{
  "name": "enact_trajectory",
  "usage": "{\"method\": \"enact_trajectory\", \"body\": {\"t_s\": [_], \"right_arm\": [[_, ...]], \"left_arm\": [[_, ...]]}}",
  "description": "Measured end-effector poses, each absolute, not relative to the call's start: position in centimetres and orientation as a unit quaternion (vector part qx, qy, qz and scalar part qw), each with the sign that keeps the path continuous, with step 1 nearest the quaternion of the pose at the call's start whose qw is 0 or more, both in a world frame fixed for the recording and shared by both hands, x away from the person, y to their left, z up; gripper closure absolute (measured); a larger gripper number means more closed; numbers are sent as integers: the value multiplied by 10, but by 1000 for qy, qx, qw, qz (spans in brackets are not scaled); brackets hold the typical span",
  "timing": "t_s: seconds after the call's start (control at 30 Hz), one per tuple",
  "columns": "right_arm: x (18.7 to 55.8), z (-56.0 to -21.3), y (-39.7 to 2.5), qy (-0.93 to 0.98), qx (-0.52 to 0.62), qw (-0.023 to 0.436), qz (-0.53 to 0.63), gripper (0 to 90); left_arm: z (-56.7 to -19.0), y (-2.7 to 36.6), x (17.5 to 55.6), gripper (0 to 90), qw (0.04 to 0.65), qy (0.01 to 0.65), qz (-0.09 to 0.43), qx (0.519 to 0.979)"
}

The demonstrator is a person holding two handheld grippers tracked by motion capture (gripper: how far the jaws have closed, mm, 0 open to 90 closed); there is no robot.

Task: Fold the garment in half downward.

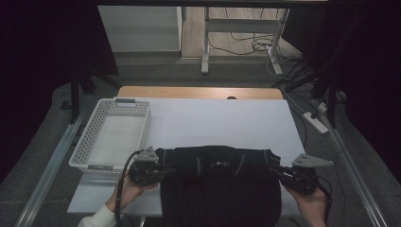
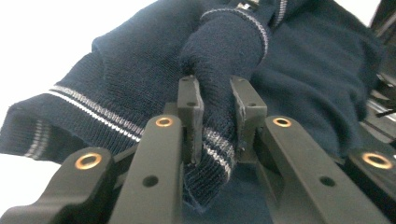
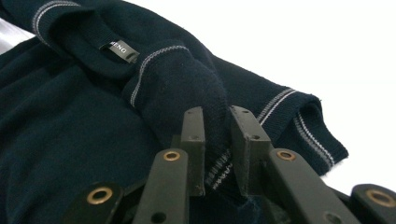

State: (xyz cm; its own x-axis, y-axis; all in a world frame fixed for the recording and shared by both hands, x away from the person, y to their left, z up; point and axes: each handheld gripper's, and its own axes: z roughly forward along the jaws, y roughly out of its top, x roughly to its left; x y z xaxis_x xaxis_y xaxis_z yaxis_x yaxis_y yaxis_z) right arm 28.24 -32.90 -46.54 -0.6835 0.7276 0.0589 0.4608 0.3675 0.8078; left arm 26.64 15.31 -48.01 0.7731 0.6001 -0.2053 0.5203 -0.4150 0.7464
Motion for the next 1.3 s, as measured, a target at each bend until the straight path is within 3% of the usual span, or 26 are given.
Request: {"method": "enact_trajectory", "body": {"t_s": [0.07, 0.13, 0.23, 0.4, 0.63, 1.0, 1.3], "right_arm": [[281, -465, -329, 814, 363, 155, 426, 731], [280, -465, -329, 813, 362, 160, 428, 673], [281, -459, -330, 797, 372, 167, 445, 493], [290, -453, -326, 790, 379, 177, 448, 374], [317, -450, -311, 807, 373, 177, 423, 353], [360, -445, -285, 823, 369, 164, 401, 324], [388, -463, -282, 826, 385, 156, 381, 319]], "left_arm": [[-480, 152, 264, 714, 427, 333, 53, 839], [-477, 150, 265, 592, 428, 334, 63, 838], [-469, 150, 267, 475, 436, 337, 80, 831], [-454, 143, 277, 388, 432, 340, 122, 826], [-441, 125, 306, 355, 411, 340, 155, 831], [-445, 107, 365, 331, 377, 360, 134, 843], [-466, 104, 381, 318, 351, 373, 112, 851]]}}
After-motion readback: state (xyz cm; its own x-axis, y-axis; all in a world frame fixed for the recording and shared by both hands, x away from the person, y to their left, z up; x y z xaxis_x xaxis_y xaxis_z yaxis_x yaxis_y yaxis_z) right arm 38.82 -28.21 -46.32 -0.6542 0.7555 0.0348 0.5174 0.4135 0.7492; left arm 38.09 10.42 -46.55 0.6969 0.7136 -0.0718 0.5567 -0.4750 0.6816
